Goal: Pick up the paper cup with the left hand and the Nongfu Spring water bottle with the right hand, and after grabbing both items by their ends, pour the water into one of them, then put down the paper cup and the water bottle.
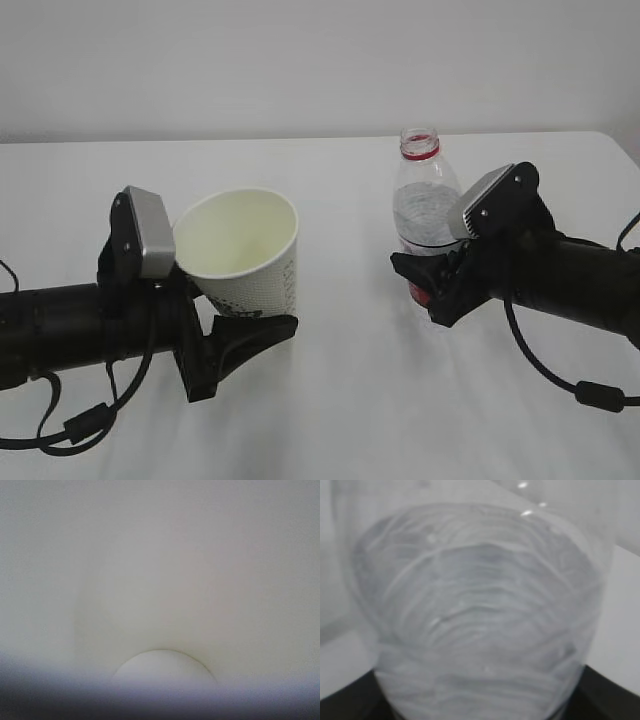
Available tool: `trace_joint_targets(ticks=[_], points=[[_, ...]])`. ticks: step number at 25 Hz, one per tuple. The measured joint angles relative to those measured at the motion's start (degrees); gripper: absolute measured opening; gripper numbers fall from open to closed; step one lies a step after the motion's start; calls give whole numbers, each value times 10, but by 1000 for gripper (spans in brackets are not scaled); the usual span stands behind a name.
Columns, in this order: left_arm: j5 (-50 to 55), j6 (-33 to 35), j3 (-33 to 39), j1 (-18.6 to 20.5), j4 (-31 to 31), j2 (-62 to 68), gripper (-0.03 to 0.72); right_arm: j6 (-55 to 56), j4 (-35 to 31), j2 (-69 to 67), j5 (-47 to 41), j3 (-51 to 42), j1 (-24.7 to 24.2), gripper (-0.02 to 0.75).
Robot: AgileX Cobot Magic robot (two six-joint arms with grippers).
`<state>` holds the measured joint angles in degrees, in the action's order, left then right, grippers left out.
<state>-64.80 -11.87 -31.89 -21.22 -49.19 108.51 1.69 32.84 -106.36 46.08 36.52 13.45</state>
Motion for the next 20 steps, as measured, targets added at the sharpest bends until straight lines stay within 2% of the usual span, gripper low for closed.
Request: trace_joint_targets(ticks=[5, 16, 20], points=[[25, -10, -7, -24, 5, 9, 552, 0, 11, 0, 0, 0, 0, 509], [22, -27, -12, -39, 14, 60, 551, 0, 35, 24, 13, 0, 0, 509], [21, -27, -13, -41, 15, 60, 551, 0, 39, 24, 8, 2, 14, 509]])
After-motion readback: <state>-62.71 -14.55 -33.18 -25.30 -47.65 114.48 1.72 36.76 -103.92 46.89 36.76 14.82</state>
